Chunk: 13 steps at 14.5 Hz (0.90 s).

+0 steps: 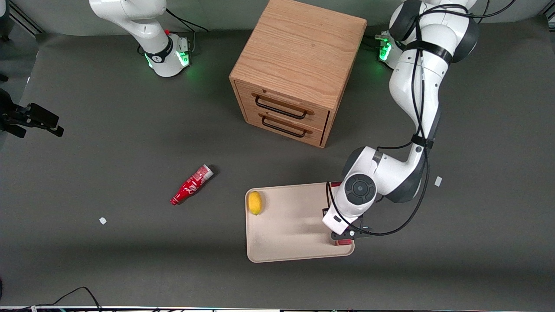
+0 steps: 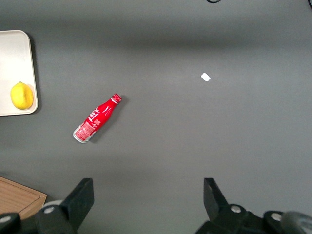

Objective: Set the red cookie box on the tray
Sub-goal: 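Carry the box with the left gripper over the cream tray, then lower the box onto the tray and open the left gripper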

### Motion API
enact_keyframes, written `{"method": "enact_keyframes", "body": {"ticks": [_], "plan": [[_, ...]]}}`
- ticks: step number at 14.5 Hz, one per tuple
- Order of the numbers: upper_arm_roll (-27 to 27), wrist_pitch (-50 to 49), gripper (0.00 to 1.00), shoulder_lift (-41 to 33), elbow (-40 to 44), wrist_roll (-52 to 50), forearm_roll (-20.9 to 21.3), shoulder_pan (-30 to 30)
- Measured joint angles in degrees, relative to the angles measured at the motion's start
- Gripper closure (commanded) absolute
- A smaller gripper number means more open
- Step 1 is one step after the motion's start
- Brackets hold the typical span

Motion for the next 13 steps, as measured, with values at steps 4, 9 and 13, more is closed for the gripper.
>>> {"method": "enact_keyframes", "body": {"ticks": [4, 9, 13], "plan": [[0.36, 7.02, 0.0, -1.5, -3.41, -0.01, -0.01, 0.34], [-0.24, 9.05, 0.0, -16.39, -13.45, 1.38, -4.37, 5.79], [-2.47, 2.82, 0.0, -30.73, -23.7, 6.7, -5.39, 15.45]]}}
